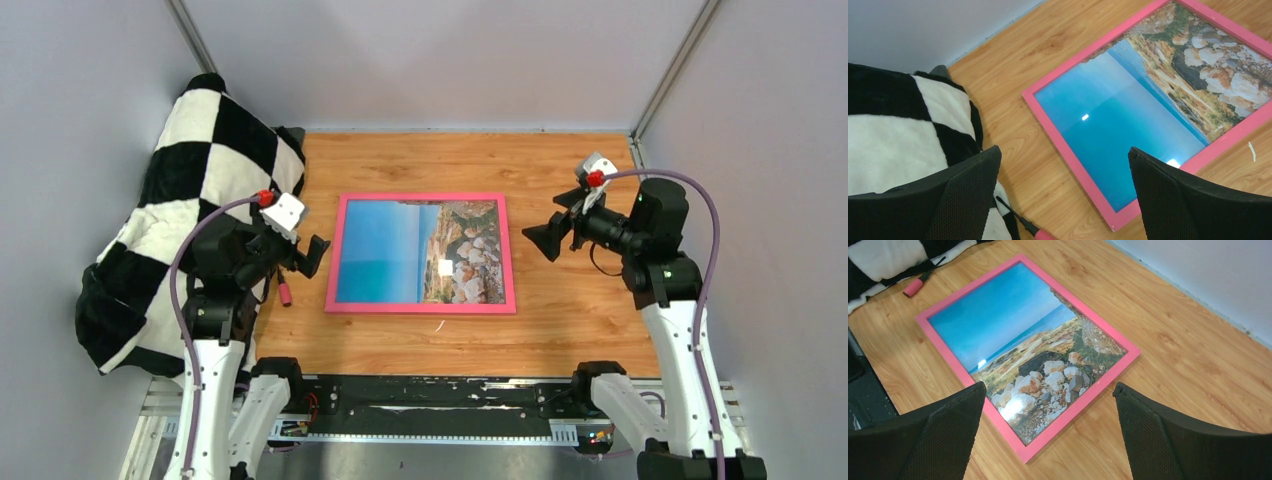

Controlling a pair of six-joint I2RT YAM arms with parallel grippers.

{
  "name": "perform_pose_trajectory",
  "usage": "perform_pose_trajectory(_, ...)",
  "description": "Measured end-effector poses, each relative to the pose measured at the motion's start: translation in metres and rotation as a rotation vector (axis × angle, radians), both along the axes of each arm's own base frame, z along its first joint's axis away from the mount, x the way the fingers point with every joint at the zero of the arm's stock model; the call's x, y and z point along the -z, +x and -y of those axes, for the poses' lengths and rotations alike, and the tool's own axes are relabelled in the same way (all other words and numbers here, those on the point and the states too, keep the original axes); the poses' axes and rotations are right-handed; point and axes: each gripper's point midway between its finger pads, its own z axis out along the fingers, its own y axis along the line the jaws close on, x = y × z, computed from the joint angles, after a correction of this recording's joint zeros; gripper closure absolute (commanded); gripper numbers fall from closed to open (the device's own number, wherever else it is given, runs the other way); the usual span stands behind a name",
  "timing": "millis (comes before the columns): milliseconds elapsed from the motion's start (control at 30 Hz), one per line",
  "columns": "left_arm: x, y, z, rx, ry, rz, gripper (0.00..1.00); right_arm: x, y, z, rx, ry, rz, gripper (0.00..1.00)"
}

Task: Take the photo out of the frame
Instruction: Turn over the photo frame at the center of the board.

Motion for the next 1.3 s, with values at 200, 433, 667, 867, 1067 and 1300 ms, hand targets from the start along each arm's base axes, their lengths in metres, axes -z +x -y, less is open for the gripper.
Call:
perform_pose_trajectory(200, 0.011, 0.019, -0.001, 0.015, 0.026, -0.088, 0.00, 0.007, 0.038, 0.007, 0.094, -0.007, -0.094, 0.01)
perform_pose_trajectory(433, 0.038, 0.043, -0.001, 0.030, 0.041, -0.210, 0.00, 0.039, 0.085, 0.018, 0.243, -0.059, -0.227, 0.06)
perform_pose_trajectory(667, 0.058, 0.040, 0.009, 0.068, 0.047, -0.263, 0.00, 0.115, 0.111, 0.019, 0.339, -0.146, -0.434, 0.09)
perform_pose_trajectory(867, 0.074, 0.038, 0.012, 0.082, 0.058, -0.303, 0.00, 0.156, 0.103, 0.006, 0.331, -0.216, -0.525, 0.10)
perform_pose_trajectory(1067, 0.079, 0.041, 0.011, 0.074, 0.064, -0.317, 0.00, 0.162, 0.107, 0.001, 0.330, -0.212, -0.528, 0.11)
perform_pose_trajectory(1300, 0.079, 0.040, 0.012, 0.080, 0.068, -0.314, 0.00, 0.188, 0.107, -0.003, 0.321, -0.214, -0.611, 0.12)
